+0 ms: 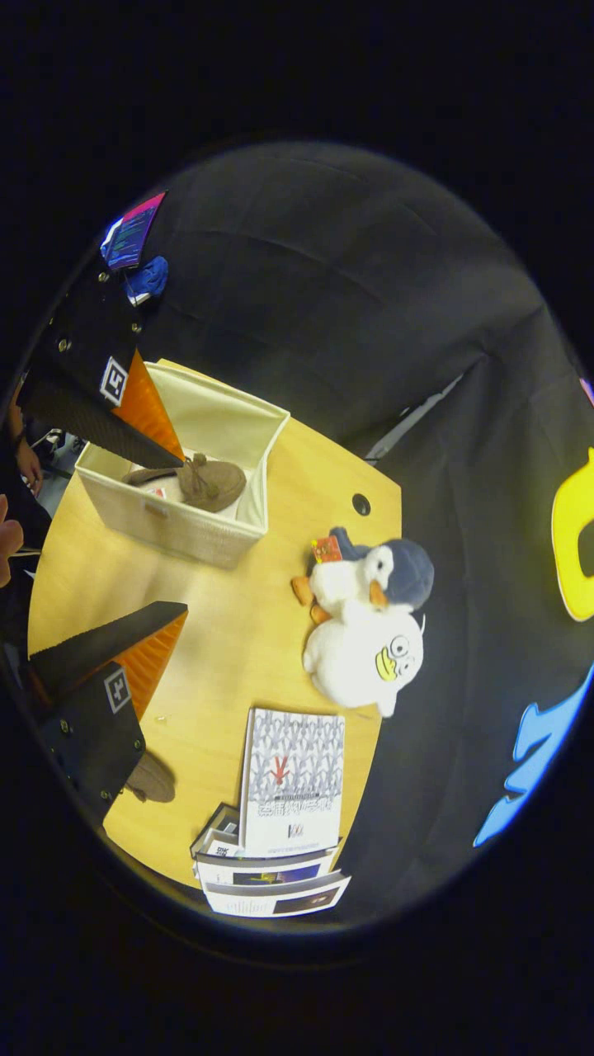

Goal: Open the storage box then place both shoes into the box .Put the left shoe in first, then the right shoe, with the right side of both shoes facing outward in a uniform manner.

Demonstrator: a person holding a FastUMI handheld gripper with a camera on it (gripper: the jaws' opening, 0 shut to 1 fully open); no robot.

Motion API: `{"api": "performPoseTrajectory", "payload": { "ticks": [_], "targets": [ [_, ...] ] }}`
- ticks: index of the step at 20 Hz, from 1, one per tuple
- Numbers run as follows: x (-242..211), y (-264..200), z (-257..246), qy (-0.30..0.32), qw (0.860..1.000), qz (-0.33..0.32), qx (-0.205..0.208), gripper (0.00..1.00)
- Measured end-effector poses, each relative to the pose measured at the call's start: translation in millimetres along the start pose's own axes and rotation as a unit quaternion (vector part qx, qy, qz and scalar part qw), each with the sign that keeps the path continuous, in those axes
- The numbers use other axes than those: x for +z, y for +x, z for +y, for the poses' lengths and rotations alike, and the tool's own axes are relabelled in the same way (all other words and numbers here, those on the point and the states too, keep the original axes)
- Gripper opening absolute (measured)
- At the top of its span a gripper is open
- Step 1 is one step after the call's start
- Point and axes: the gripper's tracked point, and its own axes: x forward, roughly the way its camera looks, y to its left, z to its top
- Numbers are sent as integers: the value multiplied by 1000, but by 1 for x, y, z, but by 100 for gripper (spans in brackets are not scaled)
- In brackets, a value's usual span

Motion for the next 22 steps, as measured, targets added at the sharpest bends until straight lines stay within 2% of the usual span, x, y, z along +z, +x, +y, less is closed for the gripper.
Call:
{"api": "performPoseTrajectory", "payload": {
  "ticks": [9,15,22],
  "targets": [
    [-29,-30,-98,89,996,-19,-20,99],
    [-78,-39,-180,114,991,-12,-69,99],
    [-138,-45,-251,168,980,13,-104,99]
  ]
}}
